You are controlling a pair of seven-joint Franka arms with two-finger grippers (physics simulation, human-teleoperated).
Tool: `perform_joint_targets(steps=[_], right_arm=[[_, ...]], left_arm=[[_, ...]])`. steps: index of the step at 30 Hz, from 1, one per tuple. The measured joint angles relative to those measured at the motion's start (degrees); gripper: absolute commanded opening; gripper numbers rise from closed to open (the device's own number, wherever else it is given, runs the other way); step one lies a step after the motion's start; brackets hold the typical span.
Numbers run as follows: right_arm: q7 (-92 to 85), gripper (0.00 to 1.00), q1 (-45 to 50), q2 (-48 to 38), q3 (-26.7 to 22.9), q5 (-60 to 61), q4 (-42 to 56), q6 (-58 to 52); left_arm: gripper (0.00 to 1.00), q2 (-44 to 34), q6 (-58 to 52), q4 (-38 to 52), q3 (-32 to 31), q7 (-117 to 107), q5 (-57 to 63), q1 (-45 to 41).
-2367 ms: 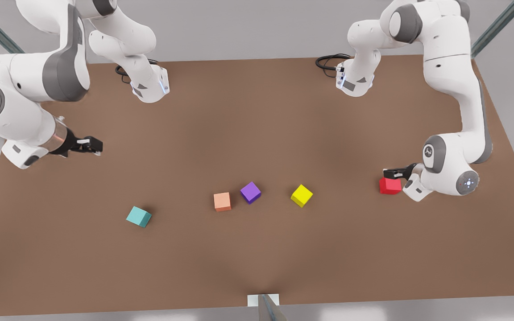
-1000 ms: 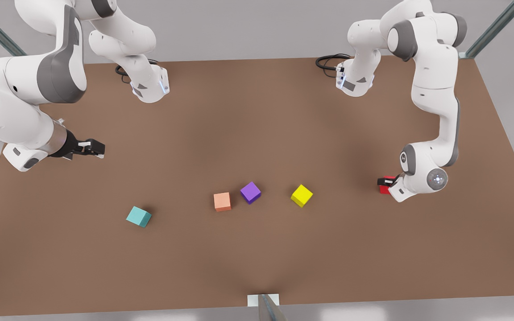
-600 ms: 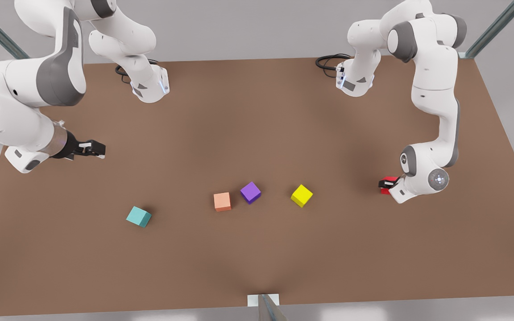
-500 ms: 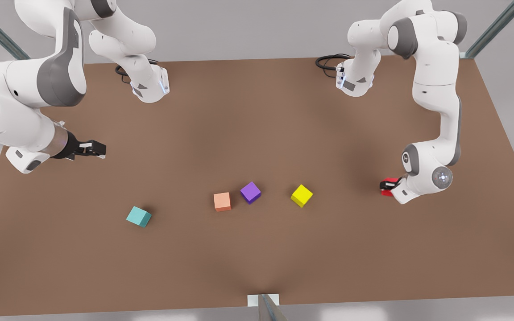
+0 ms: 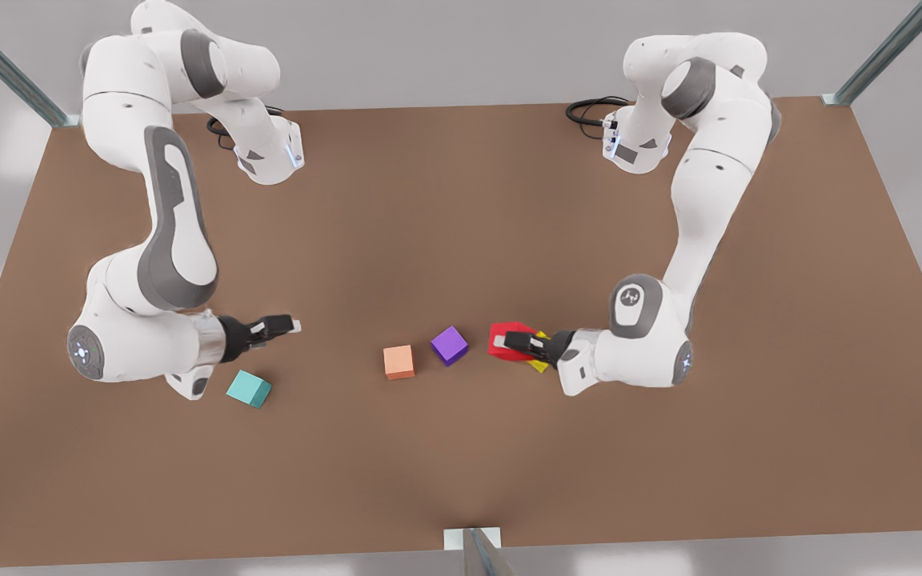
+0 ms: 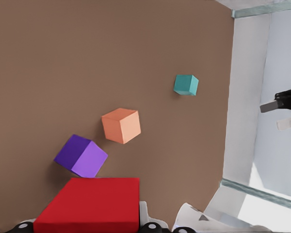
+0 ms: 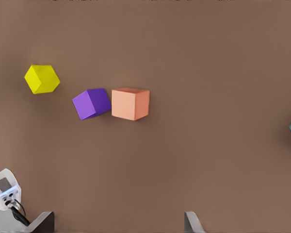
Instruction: Pick up red wooden cube and pass to hand red wooden cube and place in blue wooden cube
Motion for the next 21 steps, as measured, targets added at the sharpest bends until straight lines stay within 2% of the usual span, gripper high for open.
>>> perform_joint_targets(steps=[4,5,7,10,15,21], right_arm=[[-14.8,1.00,0.5,6.6,0.7,12.7,2.2,5.5],[-18.6,1.00,0.6,6.9,0.8,14.7,2.3,6.5],[-26.9,1.00,1.3,7.9,0.9,18.8,1.8,10.0],[-39.3,1.00,3.5,10.8,1.0,28.6,1.4,14.5],[-58.4,1.00,6.0,12.9,1.2,43.8,-0.8,18.2],[-76.8,1.00,5.8,11.3,3.1,51.7,-6.6,18.6]], left_arm=[[0.61,5.3,3.4,2.7,-3.6,-0.7,-12.3,-0.3],[0.56,7.1,4.7,4.8,-4.5,-0.7,-14.1,-0.8],[0.54,9.1,7.4,6.8,-5.6,-0.6,-16.4,-2.0],[0.54,12.2,12.1,9.0,-8.4,0.2,-18.4,-3.4],[0.54,13.3,16.3,9.9,-9.0,1.8,-19.8,-4.0],[0.54,13.4,18.2,9.6,-9.0,3.5,-20.3,-4.3]])
